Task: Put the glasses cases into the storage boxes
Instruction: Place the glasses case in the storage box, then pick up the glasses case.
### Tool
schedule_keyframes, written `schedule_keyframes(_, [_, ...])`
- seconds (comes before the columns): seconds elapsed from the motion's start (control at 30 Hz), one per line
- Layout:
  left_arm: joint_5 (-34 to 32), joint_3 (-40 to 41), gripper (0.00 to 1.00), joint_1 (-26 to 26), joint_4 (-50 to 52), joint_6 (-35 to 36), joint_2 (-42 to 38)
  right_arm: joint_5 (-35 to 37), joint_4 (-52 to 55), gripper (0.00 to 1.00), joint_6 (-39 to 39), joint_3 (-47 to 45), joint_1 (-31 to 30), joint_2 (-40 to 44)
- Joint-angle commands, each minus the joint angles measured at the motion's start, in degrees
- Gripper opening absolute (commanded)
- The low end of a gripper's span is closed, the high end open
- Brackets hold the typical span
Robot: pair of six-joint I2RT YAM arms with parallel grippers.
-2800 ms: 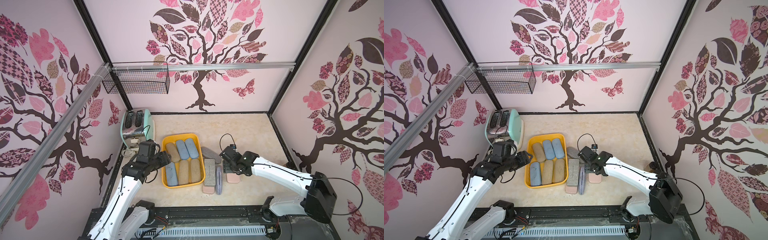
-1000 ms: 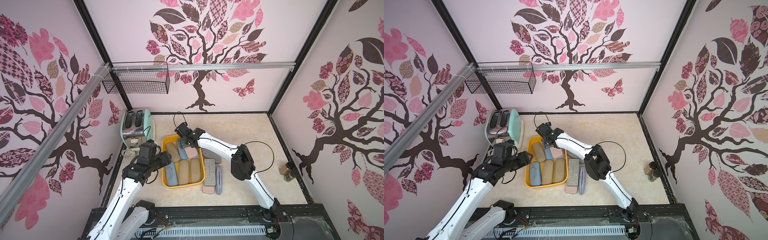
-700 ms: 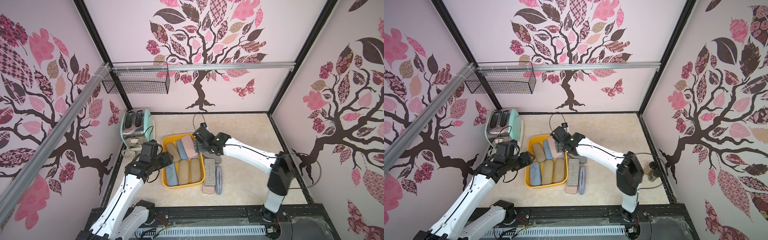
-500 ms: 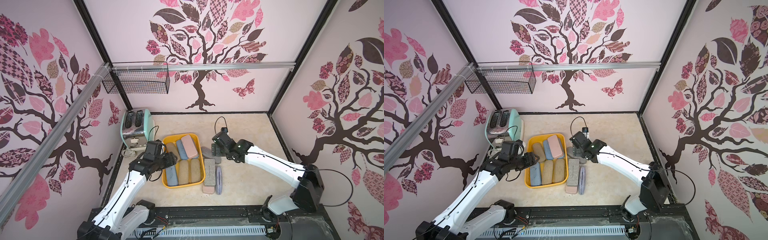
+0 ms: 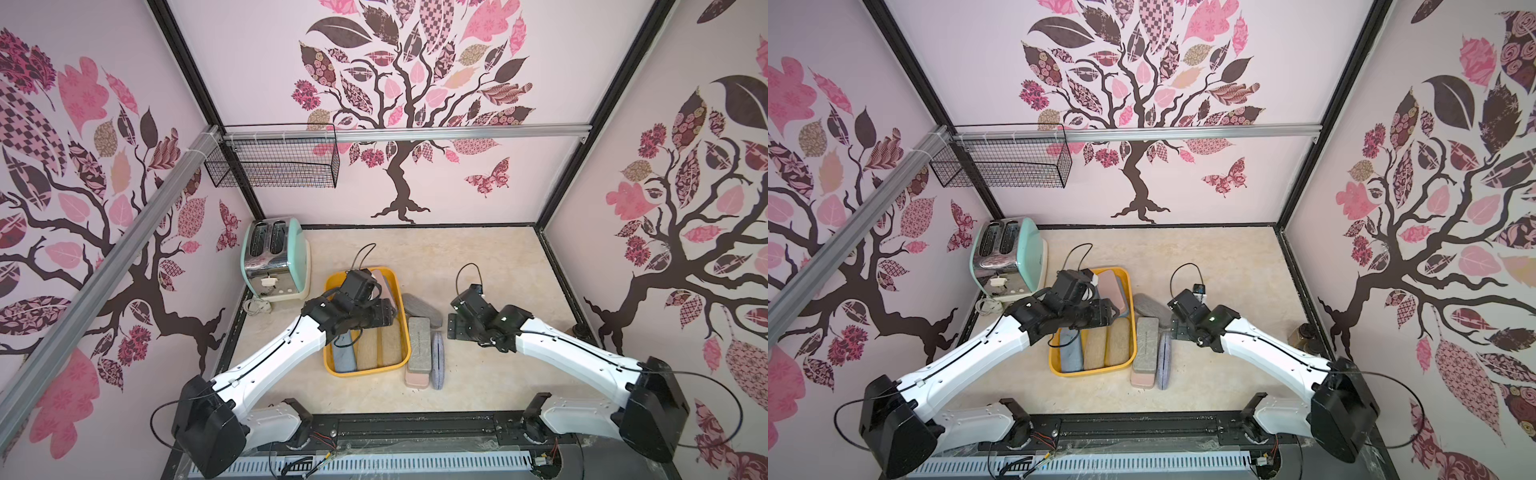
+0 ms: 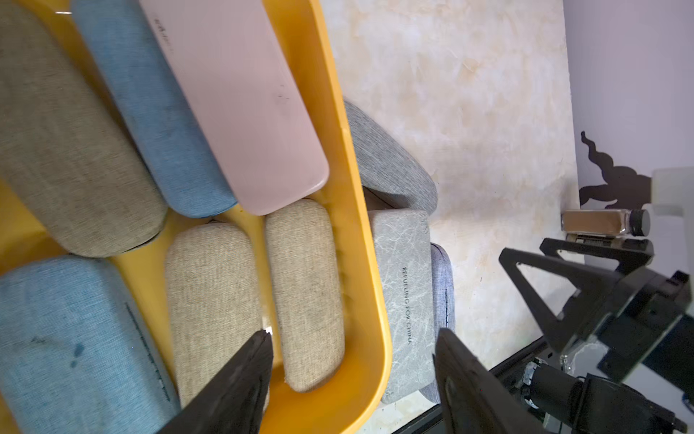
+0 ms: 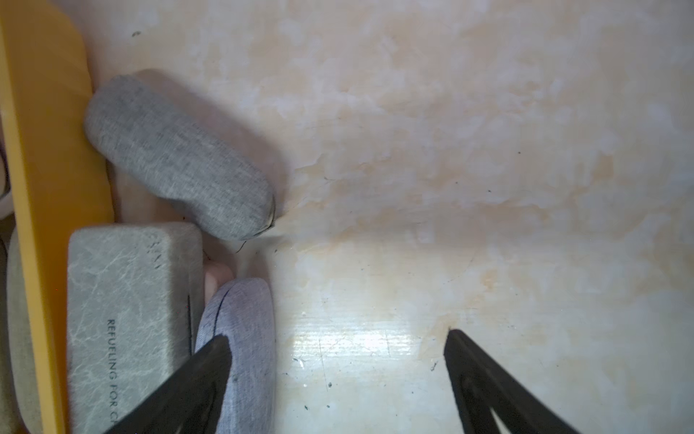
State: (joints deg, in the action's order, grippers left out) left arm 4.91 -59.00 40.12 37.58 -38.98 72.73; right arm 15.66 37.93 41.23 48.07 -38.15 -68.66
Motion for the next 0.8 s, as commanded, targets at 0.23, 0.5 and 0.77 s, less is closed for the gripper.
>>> schedule_keyframes(0.23, [-5.4,-16.36,0.83,13.14,0.97,1.49,18.24,-4.36,4.17,0.91,-0.44,-3.41,11.68,9.62])
schedule_keyframes(0.5, [-6.04,-22.17,0.85,14.81,4.78,2.93,29.92,-5.26,3.55,0.87,-0.93,-2.77,11.76,9.07])
schedule_keyframes(0.77, [-14.63,-22.04,0.96,14.81,7.75,2.06,32.67,-5.79,3.04,0.84,-0.75,-5.26,11.86,10.04])
